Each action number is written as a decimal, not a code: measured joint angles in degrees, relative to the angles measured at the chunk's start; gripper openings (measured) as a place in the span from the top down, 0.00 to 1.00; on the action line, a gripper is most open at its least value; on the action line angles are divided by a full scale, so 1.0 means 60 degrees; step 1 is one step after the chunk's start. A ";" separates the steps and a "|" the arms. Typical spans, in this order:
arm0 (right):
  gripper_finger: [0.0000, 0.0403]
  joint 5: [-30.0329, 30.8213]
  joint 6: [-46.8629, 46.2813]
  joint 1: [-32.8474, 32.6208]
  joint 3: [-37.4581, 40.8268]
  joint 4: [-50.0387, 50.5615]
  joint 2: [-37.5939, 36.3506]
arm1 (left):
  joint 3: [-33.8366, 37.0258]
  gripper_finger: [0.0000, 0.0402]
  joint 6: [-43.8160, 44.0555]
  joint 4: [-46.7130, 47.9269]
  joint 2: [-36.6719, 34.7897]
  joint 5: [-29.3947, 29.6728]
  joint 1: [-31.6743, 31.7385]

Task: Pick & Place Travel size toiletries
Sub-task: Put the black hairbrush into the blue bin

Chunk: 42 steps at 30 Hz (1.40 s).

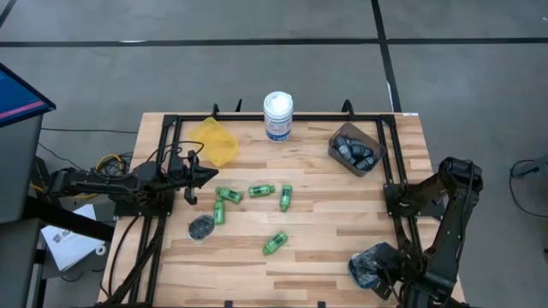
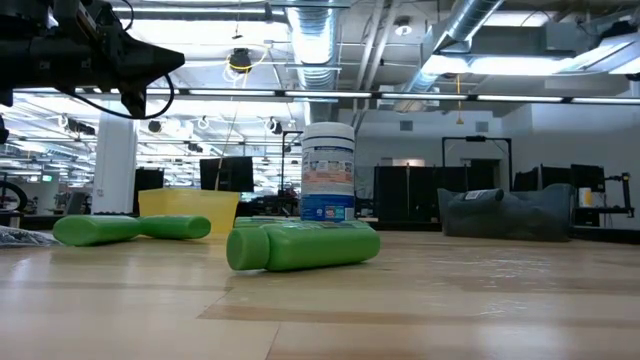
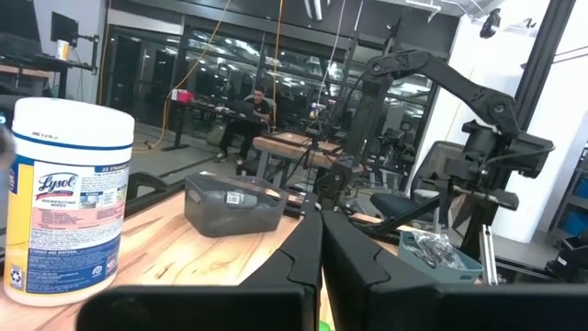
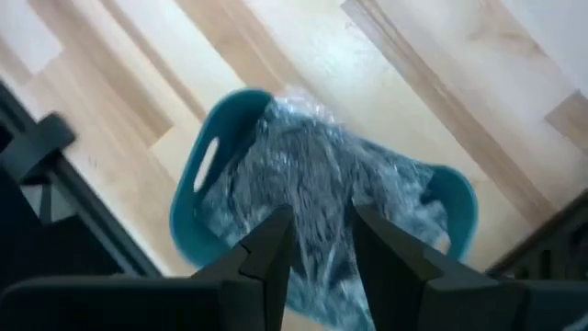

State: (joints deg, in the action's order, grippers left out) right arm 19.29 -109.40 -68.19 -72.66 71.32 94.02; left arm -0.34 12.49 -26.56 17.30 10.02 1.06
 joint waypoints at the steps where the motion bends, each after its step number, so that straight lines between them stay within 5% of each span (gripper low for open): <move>1: 0.74 0.0006 0.0001 0.0053 0.0102 -0.0126 0.0000 | 0.0001 1.00 0.0000 -0.0021 -0.0001 0.0000 0.0001; 15: 0.87 -0.1302 0.0047 0.0537 0.2689 -0.3873 0.0011 | 0.0001 1.00 0.0000 -0.0164 -0.0001 0.0000 0.0001; 35: 0.93 -0.2726 0.1082 0.1504 0.2801 -0.3938 0.0342 | 0.0001 1.00 0.0000 -0.0326 -0.0001 0.0127 0.0001; 42: 0.87 -0.2505 0.1512 0.1568 0.2663 -0.3628 0.0035 | 0.0000 1.00 0.0016 -0.0530 0.0003 0.0160 0.0001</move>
State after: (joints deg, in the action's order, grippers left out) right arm 4.26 -100.33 -58.78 -56.68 49.55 94.23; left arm -0.34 12.59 -29.75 17.32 10.98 1.06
